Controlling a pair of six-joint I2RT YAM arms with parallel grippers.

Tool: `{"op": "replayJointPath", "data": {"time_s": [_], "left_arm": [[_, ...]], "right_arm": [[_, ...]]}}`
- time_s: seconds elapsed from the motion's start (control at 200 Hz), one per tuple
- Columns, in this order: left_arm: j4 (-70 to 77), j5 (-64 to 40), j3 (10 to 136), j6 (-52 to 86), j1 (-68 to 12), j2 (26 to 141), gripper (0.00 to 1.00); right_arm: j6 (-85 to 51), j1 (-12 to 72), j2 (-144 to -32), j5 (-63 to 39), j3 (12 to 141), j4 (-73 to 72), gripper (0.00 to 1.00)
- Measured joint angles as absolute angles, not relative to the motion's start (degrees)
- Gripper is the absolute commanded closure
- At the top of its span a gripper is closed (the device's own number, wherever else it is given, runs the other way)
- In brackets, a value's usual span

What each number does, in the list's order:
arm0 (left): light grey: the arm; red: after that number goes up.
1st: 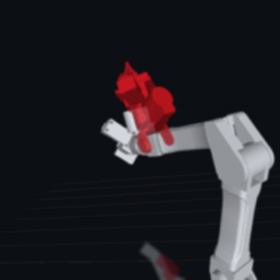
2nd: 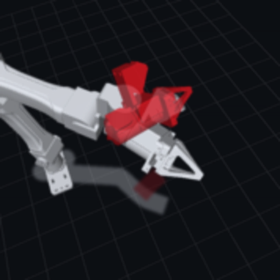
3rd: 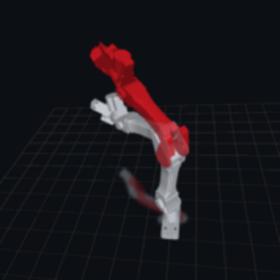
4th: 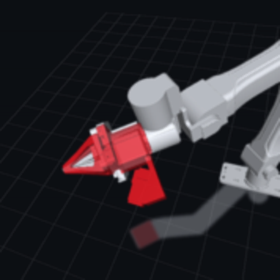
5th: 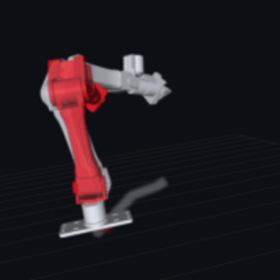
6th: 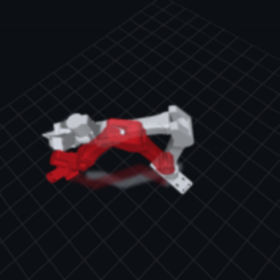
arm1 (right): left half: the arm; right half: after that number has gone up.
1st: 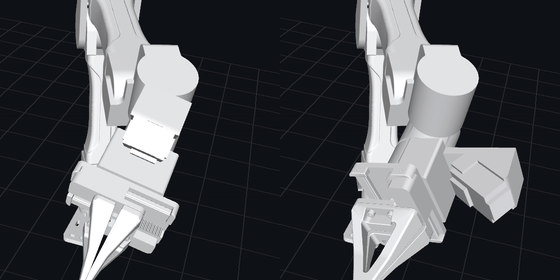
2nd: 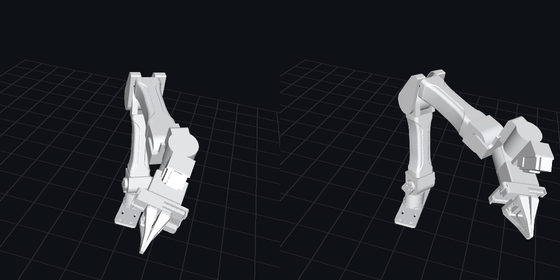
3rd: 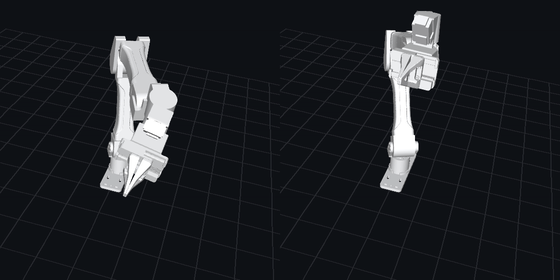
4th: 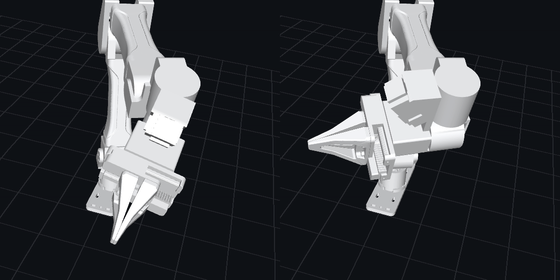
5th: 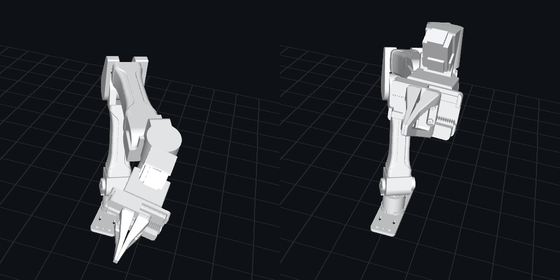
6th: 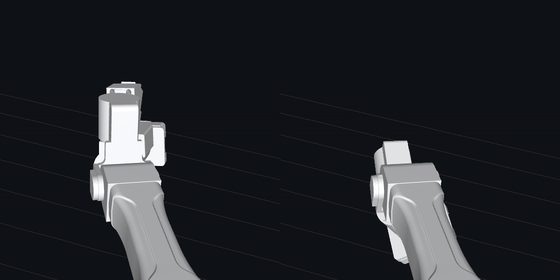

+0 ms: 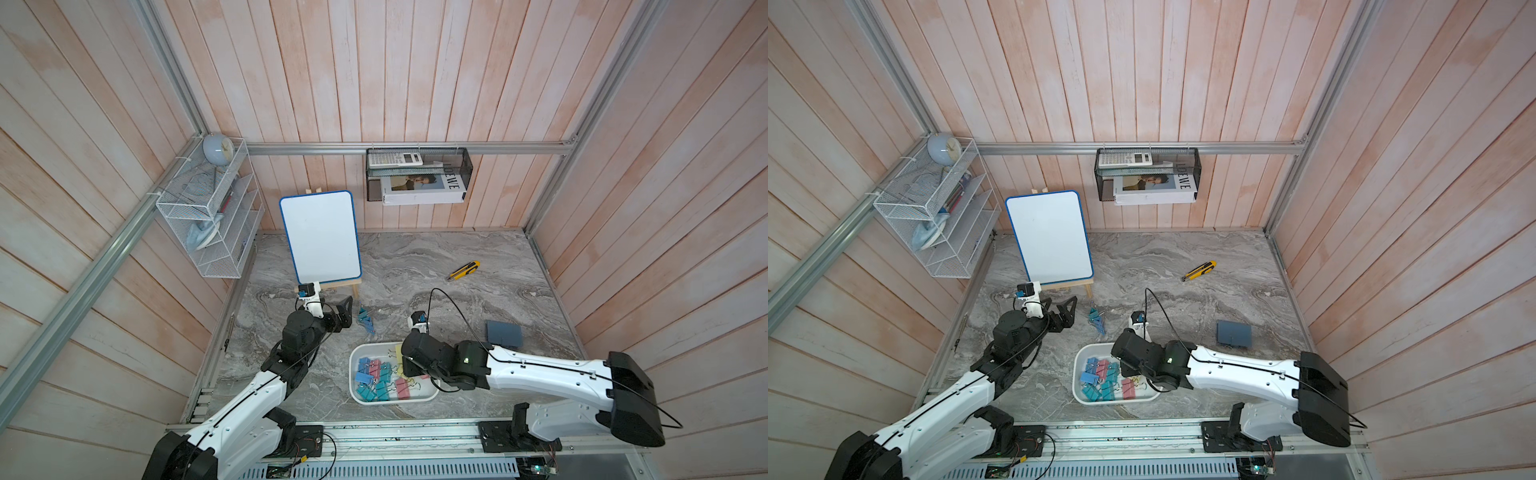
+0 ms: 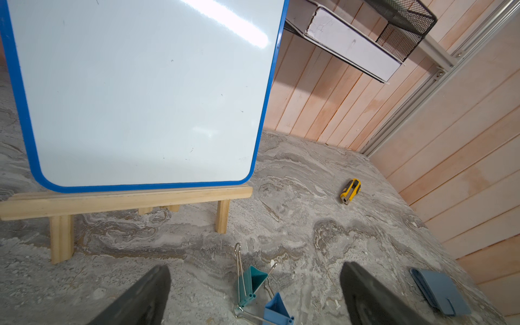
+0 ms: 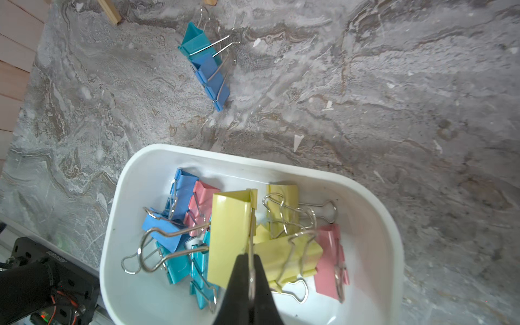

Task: Put the binder clips in the storage box
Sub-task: Place the binder clip in the storage box.

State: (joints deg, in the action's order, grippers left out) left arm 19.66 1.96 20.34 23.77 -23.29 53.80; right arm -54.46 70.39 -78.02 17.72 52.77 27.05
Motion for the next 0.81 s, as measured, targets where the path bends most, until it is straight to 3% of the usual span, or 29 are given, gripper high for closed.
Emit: {"op": "replayJointPath", "data": {"time_s": [0.28,0.545,0.805], "left_arm": [[18.2,1.3,21.6,23.7,-23.3,56.6,0.03],[15.1,-1.0,26.2,27.3,-23.7,61.8,0.29],[4.4,3.2,37.7,26.3,-33.1,69.5,0.34]], "right_arm": [[-55.1,70.8,-82.1,15.9,53.3,27.0,1.0],[-55.1,71.0,-78.8,13.8,50.2,25.1,0.49],[-56.4,70.5,-56.8,22.5,41.0,24.4,0.25]]}}
